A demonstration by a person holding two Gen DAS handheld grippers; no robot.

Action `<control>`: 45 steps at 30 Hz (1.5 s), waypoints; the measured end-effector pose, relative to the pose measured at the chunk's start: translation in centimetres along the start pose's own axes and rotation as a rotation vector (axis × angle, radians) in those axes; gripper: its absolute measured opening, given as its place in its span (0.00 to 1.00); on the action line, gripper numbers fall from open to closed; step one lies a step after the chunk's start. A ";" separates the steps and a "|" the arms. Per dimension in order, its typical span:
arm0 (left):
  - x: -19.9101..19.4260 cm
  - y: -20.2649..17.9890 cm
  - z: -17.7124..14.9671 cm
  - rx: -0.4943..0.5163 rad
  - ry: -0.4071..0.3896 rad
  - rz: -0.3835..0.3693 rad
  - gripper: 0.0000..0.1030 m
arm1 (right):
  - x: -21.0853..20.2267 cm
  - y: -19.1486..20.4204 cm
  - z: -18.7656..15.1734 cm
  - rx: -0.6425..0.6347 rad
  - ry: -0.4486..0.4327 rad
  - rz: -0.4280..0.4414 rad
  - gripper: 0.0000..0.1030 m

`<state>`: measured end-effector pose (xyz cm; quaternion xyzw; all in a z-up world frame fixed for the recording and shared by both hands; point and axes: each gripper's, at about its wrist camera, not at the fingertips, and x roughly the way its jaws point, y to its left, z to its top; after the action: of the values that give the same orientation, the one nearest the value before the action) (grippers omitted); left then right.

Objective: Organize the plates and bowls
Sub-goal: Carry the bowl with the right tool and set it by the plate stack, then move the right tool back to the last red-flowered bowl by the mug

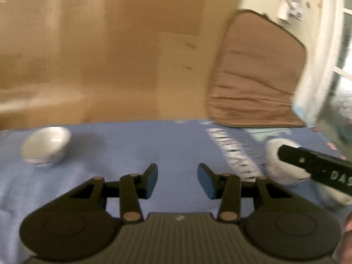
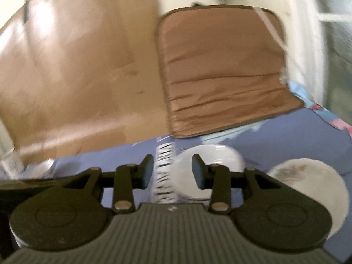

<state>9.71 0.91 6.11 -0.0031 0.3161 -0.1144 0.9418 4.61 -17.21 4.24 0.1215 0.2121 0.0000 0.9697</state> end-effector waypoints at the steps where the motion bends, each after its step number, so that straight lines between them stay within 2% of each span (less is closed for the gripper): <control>1: -0.3 1.1 -0.2 0.000 -0.007 0.032 0.41 | 0.3 1.0 -0.2 -0.019 0.013 0.015 0.41; 6: -1.8 6.7 -1.6 -0.028 -0.029 0.166 0.43 | 2.3 5.2 -1.1 -0.096 0.084 0.064 0.41; 10: -2.1 11.1 -2.8 -0.097 -0.028 0.255 0.43 | 4.2 8.5 -1.7 -0.166 0.147 0.080 0.41; 16: -3.6 16.1 -3.1 -0.274 -0.077 0.289 0.43 | 6.3 12.1 -2.2 -0.202 0.244 0.128 0.40; 24: -3.7 19.4 -3.1 -0.367 -0.058 0.419 0.43 | 9.8 17.6 -0.2 -0.151 0.341 0.274 0.40; 28: -3.9 19.9 -3.1 -0.386 -0.072 0.395 0.43 | 11.9 19.8 0.4 -0.097 0.370 0.298 0.41; 36: -4.1 20.2 -3.0 -0.405 -0.081 0.332 0.43 | 16.2 21.5 1.1 -0.079 0.433 0.244 0.41; 43: -4.3 20.3 -2.9 -0.409 -0.085 0.346 0.43 | 18.8 23.1 0.7 -0.095 0.506 0.251 0.40; 44: -4.2 20.3 -2.9 -0.406 -0.084 0.351 0.43 | 19.0 23.2 0.6 -0.097 0.516 0.253 0.39; 45: -4.2 20.2 -2.8 -0.402 -0.083 0.359 0.43 | 19.1 23.3 0.4 -0.097 0.524 0.258 0.32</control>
<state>9.06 21.72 4.77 -0.1383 0.2892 0.1198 0.9396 23.39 6.25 2.24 0.0968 0.4376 0.1649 0.8786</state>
